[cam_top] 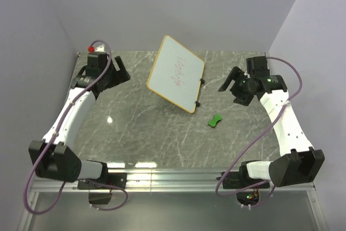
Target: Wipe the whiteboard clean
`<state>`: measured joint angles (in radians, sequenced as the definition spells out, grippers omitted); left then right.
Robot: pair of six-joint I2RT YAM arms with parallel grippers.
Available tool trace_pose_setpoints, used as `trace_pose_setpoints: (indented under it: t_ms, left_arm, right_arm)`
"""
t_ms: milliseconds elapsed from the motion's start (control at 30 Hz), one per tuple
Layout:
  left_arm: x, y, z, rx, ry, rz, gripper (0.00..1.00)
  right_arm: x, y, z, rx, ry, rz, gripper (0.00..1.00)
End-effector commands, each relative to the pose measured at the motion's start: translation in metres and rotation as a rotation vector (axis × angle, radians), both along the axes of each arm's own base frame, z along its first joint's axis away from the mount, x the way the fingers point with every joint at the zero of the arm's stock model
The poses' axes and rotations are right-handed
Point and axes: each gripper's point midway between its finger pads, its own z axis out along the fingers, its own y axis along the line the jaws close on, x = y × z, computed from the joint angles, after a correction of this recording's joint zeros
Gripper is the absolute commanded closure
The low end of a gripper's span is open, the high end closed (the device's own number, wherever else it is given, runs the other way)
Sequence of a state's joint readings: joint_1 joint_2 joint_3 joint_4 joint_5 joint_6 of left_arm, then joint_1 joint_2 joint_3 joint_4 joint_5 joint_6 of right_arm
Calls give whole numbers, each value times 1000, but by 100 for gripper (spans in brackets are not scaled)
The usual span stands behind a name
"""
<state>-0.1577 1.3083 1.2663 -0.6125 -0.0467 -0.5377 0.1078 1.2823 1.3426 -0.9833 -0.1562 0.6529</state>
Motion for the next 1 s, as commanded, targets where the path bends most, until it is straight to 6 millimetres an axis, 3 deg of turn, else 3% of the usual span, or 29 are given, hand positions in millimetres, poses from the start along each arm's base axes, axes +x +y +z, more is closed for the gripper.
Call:
trace_pose_setpoints:
  t_ms: [0,133,167,233,300,433,567,767,967]
  left_arm:
    - [27,-38,18,-71,-84,-173,12]
    - [40,-66,19,-110,-85,-290,14]
    - [44,-74,18,-122,-78,-313,15]
    - [48,-81,16,-126,-69,-334,19]
    - [51,-89,12,-131,-59,-347,20]
    - [48,-95,6,-132,-33,-366,24]
    - [39,-91,-1,-101,-17,-371,24]
    - [29,-84,-6,-75,-4,-359,24]
    - [28,-79,-10,-54,8,-343,25]
  right_arm:
    - [18,19,-10,18,-38,57,11]
    - [12,30,-53,-4,135,35,17]
    - [9,31,-60,-8,161,27,23]
    - [3,31,-77,-31,196,10,34]
    - [-11,27,-106,-53,259,-18,44]
    - [-16,22,-149,-85,338,-56,49]
    - [-10,21,-171,-99,373,-63,49]
    - [11,25,-188,-111,389,-56,49]
    - [11,15,-206,-165,443,-61,52]
